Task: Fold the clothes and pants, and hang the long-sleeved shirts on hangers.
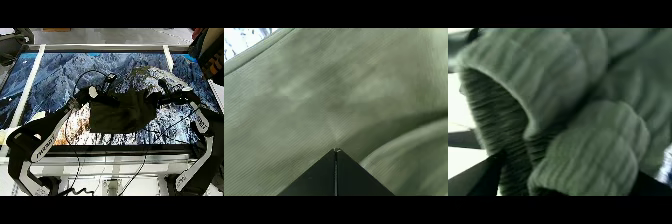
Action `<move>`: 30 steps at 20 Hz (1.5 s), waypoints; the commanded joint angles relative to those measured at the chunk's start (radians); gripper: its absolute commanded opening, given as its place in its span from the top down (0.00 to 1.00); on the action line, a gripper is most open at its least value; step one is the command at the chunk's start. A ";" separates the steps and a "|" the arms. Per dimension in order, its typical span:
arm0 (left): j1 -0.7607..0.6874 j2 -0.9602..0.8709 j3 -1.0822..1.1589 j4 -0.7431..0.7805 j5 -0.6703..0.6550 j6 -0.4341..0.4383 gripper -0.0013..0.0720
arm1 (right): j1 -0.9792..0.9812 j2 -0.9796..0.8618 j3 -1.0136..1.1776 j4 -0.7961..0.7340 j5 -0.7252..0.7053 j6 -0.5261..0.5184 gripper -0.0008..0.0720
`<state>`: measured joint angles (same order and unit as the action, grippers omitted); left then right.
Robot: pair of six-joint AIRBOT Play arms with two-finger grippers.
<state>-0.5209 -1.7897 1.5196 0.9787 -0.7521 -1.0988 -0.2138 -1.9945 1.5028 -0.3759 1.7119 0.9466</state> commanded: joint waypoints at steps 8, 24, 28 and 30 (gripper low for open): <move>0.000 -0.043 0.000 0.027 -0.002 0.000 0.96 | 0.288 0.025 0.001 -0.182 -0.201 0.035 0.02; 0.099 -0.043 0.000 0.225 0.120 -0.196 0.96 | 0.580 0.024 0.001 -0.218 -0.555 0.247 0.02; 0.108 -0.023 0.001 0.226 0.156 -0.196 0.96 | 0.681 0.024 0.001 -0.231 -0.644 0.258 0.26; 0.122 0.009 0.001 0.226 0.181 -0.196 0.96 | 0.709 0.025 0.001 -0.230 -0.675 0.273 0.89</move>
<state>-0.4126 -1.8069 1.5196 1.2030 -0.6048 -1.2915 0.4431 -1.9694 1.5043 -0.6010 1.1072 1.1873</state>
